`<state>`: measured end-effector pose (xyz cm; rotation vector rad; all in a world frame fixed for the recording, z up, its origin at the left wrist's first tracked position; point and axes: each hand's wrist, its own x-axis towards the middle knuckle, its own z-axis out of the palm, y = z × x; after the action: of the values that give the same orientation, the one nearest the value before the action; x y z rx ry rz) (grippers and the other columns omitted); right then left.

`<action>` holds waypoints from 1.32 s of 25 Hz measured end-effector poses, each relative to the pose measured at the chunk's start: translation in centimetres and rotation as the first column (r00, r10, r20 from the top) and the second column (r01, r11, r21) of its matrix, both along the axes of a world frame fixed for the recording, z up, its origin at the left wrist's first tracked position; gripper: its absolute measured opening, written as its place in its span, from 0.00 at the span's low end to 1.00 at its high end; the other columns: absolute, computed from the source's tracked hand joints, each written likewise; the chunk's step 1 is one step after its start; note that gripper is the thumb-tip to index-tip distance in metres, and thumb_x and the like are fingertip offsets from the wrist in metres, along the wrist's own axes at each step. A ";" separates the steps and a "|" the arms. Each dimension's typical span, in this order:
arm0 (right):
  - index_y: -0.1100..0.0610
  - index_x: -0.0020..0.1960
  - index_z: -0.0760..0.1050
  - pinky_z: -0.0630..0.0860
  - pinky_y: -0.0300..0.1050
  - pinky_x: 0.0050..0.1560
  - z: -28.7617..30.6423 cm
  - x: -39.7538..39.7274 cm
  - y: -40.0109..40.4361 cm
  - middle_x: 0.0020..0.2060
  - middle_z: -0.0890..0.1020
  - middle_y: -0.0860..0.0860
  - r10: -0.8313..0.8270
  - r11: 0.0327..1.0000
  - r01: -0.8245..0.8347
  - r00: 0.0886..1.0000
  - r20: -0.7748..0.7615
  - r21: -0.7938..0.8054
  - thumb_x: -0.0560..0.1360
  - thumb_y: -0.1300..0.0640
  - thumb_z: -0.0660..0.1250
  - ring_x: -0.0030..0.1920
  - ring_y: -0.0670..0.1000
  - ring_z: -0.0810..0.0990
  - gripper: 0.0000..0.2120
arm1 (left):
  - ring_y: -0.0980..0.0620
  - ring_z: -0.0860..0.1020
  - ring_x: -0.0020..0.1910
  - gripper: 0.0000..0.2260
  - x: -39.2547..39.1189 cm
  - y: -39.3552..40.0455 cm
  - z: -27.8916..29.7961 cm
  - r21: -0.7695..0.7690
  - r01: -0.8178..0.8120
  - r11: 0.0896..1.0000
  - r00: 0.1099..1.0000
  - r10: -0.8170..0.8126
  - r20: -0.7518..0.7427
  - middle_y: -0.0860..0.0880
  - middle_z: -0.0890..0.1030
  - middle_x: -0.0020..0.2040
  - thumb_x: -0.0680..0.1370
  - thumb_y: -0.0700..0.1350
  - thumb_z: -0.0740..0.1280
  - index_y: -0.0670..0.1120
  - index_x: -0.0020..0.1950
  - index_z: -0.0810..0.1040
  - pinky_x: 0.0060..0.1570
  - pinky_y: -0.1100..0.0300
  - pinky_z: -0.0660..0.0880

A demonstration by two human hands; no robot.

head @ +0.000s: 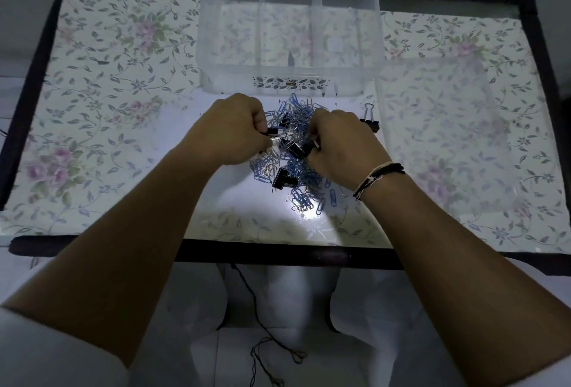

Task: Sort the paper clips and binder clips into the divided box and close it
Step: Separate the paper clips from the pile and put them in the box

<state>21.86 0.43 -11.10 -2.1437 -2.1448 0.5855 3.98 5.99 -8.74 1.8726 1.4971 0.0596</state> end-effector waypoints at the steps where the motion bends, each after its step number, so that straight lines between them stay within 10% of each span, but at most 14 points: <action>1: 0.60 0.56 0.74 0.75 0.48 0.42 0.4 0.2 0.1 0.48 0.79 0.57 -0.003 1.000 0.003 0.999 -0.034 -0.014 0.70 0.64 0.67 0.48 0.58 0.78 0.15 | 0.52 0.76 0.39 0.05 -0.3 0.2 0.2 0.005 -0.004 1.000 1.000 0.004 0.008 0.52 0.79 0.39 0.73 0.42 0.75 0.45 0.46 0.81 0.35 0.63 0.69; 10: 0.55 0.52 0.77 0.78 0.46 0.43 1.5 1.6 0.0 0.43 0.82 0.52 -0.014 0.987 0.000 0.996 -0.085 -0.162 0.69 0.48 0.75 0.43 0.54 0.81 0.17 | 0.43 0.80 0.49 0.07 -2.7 2.1 -0.9 0.240 -0.124 0.963 0.972 0.166 -0.166 0.46 0.82 0.49 0.75 0.42 0.70 0.45 0.52 0.80 0.41 0.57 0.72; 14: 0.57 0.51 0.77 0.78 0.46 0.41 0.7 1.0 0.2 0.43 0.82 0.54 0.003 0.996 -0.006 0.999 -0.044 -0.090 0.70 0.59 0.71 0.43 0.56 0.81 0.10 | 0.37 0.78 0.51 0.16 -1.2 1.1 -0.9 0.397 0.005 0.918 0.936 0.135 -0.325 0.41 0.75 0.56 0.75 0.48 0.71 0.45 0.60 0.75 0.47 0.46 0.74; 20: 0.53 0.47 0.82 0.67 0.29 0.33 3.3 5.9 1.0 0.36 0.80 0.46 -0.263 0.964 0.265 0.924 -0.279 -0.034 0.71 0.53 0.76 0.34 0.38 0.75 0.07 | 0.42 0.79 0.46 0.13 0.4 -0.2 -2.4 0.181 0.190 0.965 0.942 -0.127 -0.310 0.45 0.81 0.47 0.71 0.50 0.73 0.46 0.50 0.77 0.44 0.54 0.76; 27: 0.51 0.42 0.82 0.83 0.53 0.51 2.7 6.9 1.3 0.38 0.86 0.50 -0.359 0.931 0.346 0.812 -0.461 -0.115 0.70 0.59 0.71 0.41 0.51 0.85 0.04 | 0.41 0.78 0.44 0.08 0.9 -0.2 -2.9 0.195 0.163 0.967 0.960 -0.110 -0.258 0.43 0.81 0.45 0.72 0.42 0.71 0.43 0.49 0.77 0.40 0.52 0.75; 33: 0.57 0.57 0.80 0.77 0.49 0.55 2.4 6.8 1.3 0.53 0.84 0.56 -0.265 0.950 0.274 0.961 -0.079 0.150 0.72 0.61 0.67 0.54 0.57 0.81 0.13 | 0.42 0.78 0.46 0.09 0.0 0.2 -2.1 0.153 0.201 0.968 0.959 -0.162 -0.234 0.46 0.79 0.45 0.71 0.40 0.70 0.45 0.50 0.76 0.42 0.53 0.75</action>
<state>28.65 1.68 -8.70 -2.2457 -1.7600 0.4305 4.00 6.19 -10.88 2.2129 1.4963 -0.1094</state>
